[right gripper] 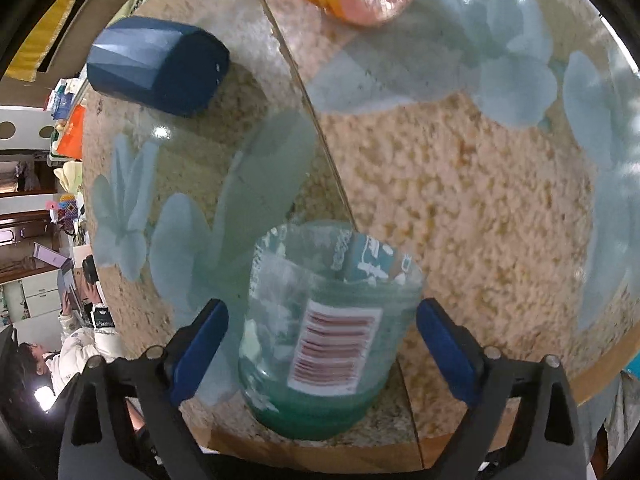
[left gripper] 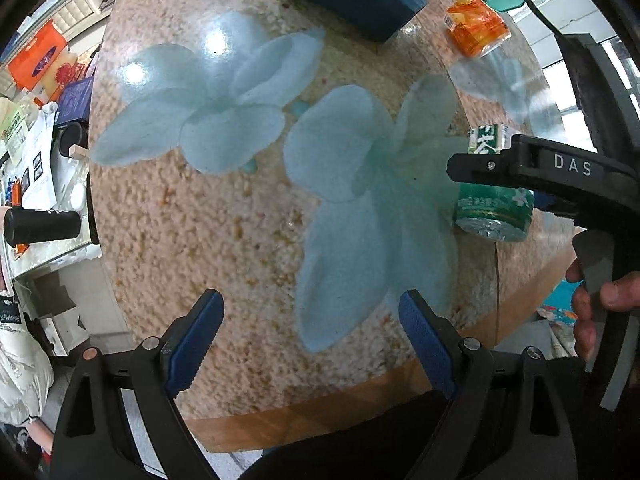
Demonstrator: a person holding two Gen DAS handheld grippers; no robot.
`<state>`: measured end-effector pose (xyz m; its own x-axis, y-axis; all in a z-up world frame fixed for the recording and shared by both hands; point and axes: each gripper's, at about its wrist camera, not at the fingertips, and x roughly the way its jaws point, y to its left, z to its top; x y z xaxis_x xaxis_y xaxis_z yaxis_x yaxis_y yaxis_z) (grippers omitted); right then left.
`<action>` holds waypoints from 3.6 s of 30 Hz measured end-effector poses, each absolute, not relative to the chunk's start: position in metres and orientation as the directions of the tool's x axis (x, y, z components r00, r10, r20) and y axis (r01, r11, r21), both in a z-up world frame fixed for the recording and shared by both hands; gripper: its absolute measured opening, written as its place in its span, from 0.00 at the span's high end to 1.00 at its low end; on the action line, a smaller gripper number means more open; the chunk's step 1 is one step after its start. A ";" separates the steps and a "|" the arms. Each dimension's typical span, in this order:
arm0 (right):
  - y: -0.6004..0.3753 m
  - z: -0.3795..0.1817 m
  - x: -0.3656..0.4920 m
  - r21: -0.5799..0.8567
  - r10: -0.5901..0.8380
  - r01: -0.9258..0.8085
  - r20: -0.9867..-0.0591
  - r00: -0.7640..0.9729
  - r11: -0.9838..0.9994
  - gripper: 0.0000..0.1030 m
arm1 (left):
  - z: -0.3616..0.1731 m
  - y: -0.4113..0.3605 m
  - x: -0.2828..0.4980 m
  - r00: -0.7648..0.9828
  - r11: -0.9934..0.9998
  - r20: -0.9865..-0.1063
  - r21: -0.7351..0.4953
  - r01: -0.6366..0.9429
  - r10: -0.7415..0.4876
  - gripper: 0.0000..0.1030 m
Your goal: Flip cup upright
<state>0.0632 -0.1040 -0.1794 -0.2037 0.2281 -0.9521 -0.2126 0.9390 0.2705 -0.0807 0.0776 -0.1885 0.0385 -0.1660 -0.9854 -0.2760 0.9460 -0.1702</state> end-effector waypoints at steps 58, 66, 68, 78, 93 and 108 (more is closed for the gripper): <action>-0.152 -0.157 0.032 -0.019 0.505 -0.725 -0.704 0.499 0.689 0.41 | -0.208 0.014 -0.036 0.028 0.967 -0.986 -0.166 -0.195 -0.163 0.12; -0.152 -0.156 0.031 0.008 0.505 -0.712 -0.711 0.490 0.702 0.17 | -0.213 0.020 -0.043 0.027 0.970 -0.987 -0.159 -0.181 -0.157 0.12; -0.155 -0.147 0.030 0.014 0.501 -0.688 -0.697 0.513 0.725 0.12 | -0.213 0.022 -0.049 0.034 0.975 -0.989 -0.148 -0.167 -0.145 0.11; -0.177 -0.068 0.036 0.155 0.561 -0.644 -0.665 0.492 0.749 0.00 | -0.190 0.037 -0.029 0.147 0.975 -0.984 -0.123 -0.183 -0.097 0.00; -0.207 -0.026 0.043 0.185 0.340 -0.385 -0.856 0.389 0.904 0.00 | -0.120 -0.028 0.008 0.322 0.995 -0.945 -0.079 -0.055 -0.057 0.00; -0.242 -0.015 0.046 0.136 0.258 -0.342 -0.905 0.339 0.930 0.00 | -0.079 -0.066 0.016 0.374 0.990 -0.920 -0.138 -0.033 -0.116 0.00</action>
<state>0.0463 -0.2416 -0.0147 0.3393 0.2576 -0.9047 -0.3423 0.9297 0.1363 0.0163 -0.0664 -0.0794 0.3740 -0.1158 -0.9202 -0.0330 0.9899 -0.1379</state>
